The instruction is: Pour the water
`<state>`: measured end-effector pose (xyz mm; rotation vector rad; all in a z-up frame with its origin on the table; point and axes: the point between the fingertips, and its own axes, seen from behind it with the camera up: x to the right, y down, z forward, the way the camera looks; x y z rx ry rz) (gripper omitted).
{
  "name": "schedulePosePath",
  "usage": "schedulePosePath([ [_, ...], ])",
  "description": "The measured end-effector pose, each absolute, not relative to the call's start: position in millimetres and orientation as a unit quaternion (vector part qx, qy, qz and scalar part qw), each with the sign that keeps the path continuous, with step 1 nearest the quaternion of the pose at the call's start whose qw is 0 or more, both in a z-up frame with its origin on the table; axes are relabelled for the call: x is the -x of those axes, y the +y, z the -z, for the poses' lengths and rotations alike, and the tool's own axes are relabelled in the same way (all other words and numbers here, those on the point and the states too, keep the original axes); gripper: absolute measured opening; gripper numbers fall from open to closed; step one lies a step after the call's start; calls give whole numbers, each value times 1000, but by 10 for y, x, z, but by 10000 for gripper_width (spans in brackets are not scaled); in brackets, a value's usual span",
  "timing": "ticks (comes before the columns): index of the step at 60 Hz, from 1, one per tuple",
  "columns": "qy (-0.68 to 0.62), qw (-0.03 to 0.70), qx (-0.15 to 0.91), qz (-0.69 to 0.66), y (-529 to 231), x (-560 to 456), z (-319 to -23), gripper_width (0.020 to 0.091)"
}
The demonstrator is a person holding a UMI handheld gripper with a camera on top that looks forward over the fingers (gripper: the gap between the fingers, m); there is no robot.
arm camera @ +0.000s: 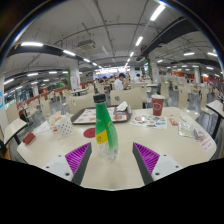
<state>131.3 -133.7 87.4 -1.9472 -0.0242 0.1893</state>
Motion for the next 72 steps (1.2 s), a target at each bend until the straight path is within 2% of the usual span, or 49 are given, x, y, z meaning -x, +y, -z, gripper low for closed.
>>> schedulePosePath([
  [12,-6,596,802,-19,-464,-1140,-809,819],
  [13,-5,598,802,-19,-411,-1120,-803,801],
  [15,-7,601,799,-19,-311,-1076,-790,704],
  [16,-8,601,799,-17,-268,-1066,-767,533],
  [17,-5,602,799,-7,-238,-1093,-746,487],
  [21,29,628,778,19,-141,-1192,-797,479],
  [26,31,628,777,32,-104,-1169,-792,473],
  [33,42,598,799,38,-55,-1160,-745,357],
  [39,20,571,819,59,-10,-1075,-796,354],
  [46,-89,558,810,158,166,-835,-1234,358],
  [51,-197,525,788,253,354,-552,-1376,355],
  [58,-354,446,714,407,667,-346,-1499,357],
  [62,-426,395,675,454,792,-187,-1448,356],
  [72,-573,282,512,575,1038,52,-1587,356],
])
